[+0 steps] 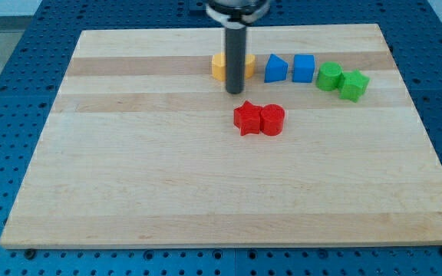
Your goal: Place the arm at the top of the green circle
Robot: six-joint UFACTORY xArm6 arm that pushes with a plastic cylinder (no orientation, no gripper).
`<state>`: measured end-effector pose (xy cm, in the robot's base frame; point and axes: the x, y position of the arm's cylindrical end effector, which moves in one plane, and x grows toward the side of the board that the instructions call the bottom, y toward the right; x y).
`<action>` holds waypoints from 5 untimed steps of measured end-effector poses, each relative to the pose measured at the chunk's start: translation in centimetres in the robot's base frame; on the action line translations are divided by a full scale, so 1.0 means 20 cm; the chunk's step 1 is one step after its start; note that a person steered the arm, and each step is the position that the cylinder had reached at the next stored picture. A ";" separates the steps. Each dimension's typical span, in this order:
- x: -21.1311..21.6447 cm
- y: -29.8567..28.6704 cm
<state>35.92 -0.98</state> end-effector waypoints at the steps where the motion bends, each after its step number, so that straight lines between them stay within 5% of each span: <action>1: -0.01 -0.18; 3: -0.28 -0.39; 5: -0.56 -0.29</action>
<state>24.66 -6.79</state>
